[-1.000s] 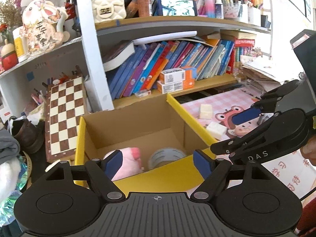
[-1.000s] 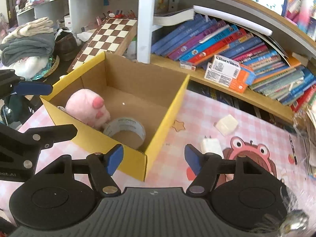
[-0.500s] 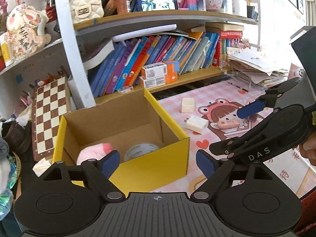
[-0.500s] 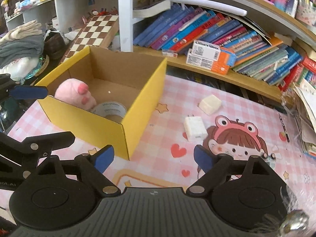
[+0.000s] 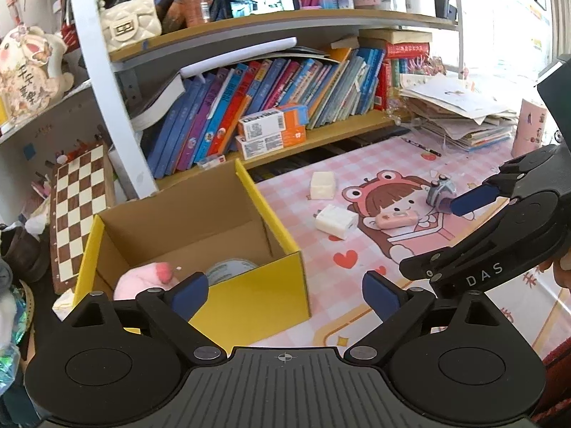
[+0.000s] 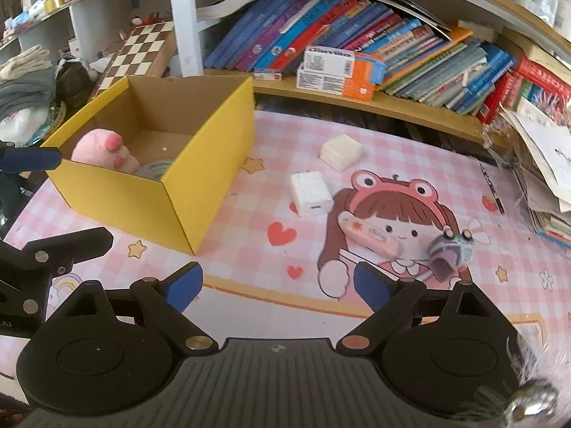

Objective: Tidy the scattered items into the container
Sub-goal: 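Move both tools away from the box toward the pink eraser and toy truck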

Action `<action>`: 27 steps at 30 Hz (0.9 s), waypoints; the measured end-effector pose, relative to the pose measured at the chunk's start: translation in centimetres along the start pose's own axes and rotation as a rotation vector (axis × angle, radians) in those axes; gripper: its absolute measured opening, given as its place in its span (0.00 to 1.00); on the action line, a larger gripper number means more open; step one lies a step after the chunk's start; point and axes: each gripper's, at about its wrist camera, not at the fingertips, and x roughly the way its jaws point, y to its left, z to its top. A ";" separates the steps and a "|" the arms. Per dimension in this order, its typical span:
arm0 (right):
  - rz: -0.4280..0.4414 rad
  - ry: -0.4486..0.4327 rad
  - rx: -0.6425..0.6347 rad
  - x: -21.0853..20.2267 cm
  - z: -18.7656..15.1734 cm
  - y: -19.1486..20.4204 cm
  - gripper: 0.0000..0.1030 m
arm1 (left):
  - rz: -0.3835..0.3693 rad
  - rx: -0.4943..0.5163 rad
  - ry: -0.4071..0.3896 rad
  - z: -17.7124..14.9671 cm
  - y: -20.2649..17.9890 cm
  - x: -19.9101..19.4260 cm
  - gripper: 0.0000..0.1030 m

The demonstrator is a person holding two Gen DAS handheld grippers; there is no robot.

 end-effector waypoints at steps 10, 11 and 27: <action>-0.012 0.000 0.039 -1.0 -1.6 -3.4 0.90 | -0.010 0.039 0.009 1.0 -3.5 0.6 0.93; -0.013 0.000 0.043 -1.0 -1.7 -3.7 0.90 | -0.010 0.043 0.010 1.0 -3.9 0.6 0.93; -0.028 -0.012 0.081 -1.6 -3.4 -8.9 0.90 | 0.017 0.058 0.019 2.1 -8.1 1.4 0.93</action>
